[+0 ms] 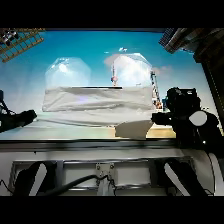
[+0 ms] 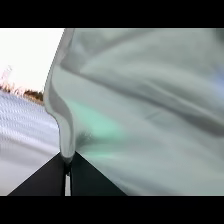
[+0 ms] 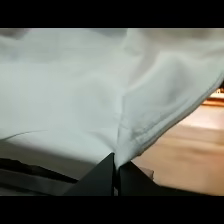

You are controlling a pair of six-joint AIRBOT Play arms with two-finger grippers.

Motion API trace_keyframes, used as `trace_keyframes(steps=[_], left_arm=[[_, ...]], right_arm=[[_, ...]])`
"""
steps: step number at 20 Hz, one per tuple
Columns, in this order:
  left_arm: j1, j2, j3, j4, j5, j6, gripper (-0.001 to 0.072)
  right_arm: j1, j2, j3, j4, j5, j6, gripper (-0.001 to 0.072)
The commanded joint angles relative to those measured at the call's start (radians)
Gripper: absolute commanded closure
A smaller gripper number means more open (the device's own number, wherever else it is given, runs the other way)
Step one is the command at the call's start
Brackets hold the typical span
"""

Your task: Fold the clothes and pants, and hang the long-sleeved shirts on hangers.

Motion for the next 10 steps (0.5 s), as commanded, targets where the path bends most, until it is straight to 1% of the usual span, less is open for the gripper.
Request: trace_keyframes(steps=[1,4,6,7,10], left_arm=[[-0.026,-0.058,0.031,-0.063,0.223,0.007,0.0706],[-0.049,-0.220,0.117,-0.082,0.306,0.008,0.0707],[-0.091,-0.356,0.192,-0.081,0.328,0.033,0.0706],[-0.116,-0.425,0.229,-0.081,0.339,0.046,0.0706],[-0.153,-0.589,0.310,-0.082,0.398,0.048,0.0707]], right_arm=[[0.000,-0.178,0.111,0.010,-0.089,-0.055,0.0686],[0.001,-0.424,0.290,0.030,-0.098,-0.106,0.0685],[0.001,-0.571,0.416,0.040,-0.098,-0.118,0.0685],[0.001,-0.632,0.474,0.044,-0.098,-0.121,0.0685],[0.001,-0.785,0.627,0.046,-0.099,-0.121,0.0685]])
